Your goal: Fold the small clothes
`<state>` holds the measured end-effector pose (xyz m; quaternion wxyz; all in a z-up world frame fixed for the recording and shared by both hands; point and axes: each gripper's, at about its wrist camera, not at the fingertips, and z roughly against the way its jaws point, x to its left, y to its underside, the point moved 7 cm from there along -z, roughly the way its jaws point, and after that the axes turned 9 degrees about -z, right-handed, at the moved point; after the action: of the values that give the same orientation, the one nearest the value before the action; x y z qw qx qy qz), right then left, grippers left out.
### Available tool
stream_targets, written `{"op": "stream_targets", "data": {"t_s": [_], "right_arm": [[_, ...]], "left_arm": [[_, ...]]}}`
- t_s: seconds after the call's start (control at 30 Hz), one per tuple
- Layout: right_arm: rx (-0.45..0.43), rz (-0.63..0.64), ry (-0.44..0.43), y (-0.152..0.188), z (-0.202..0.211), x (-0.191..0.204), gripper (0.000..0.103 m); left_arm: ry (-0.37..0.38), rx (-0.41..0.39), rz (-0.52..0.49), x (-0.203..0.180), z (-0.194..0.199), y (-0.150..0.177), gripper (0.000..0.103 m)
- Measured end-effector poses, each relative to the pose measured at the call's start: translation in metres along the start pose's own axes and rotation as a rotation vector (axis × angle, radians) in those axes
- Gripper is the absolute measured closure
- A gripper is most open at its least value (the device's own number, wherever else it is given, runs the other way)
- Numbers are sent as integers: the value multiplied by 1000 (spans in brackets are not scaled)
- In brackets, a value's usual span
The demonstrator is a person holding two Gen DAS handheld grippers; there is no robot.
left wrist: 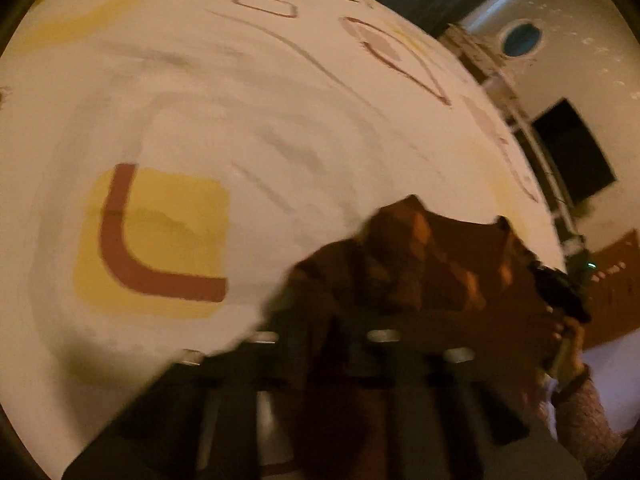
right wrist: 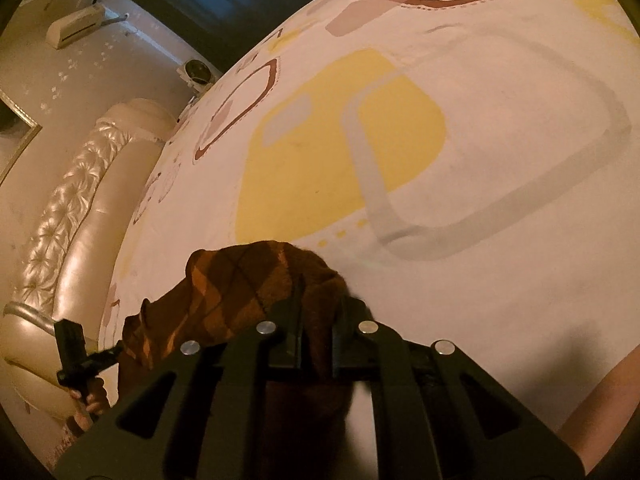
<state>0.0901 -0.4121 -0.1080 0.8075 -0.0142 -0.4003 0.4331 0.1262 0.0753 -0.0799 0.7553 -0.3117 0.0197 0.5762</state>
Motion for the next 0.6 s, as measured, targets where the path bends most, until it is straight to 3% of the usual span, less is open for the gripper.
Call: {"op": "stream_targets", "data": {"t_s": [0.1, 0.23, 0.43, 0.5, 0.57, 0.6], "right_arm": [[-7, 1, 2, 0, 0, 1, 95], [-24, 0, 0, 1, 1, -1, 95], [-1, -28, -19, 0, 3, -3, 93], [11, -59, -35, 0, 8, -7, 88], [27, -77, -39, 3, 15, -9, 85], [32, -79, -34, 6, 19, -10, 83]], "left_arm": [[-63, -89, 78, 8, 17, 7, 95], [-81, -123, 259, 36, 18, 26, 96], [-114, -133, 183, 29, 17, 14, 92], [-89, -134, 157, 21, 17, 11, 74], [-49, -138, 138, 10, 22, 14, 37], [-34, -139, 132, 5, 23, 16, 34]]}}
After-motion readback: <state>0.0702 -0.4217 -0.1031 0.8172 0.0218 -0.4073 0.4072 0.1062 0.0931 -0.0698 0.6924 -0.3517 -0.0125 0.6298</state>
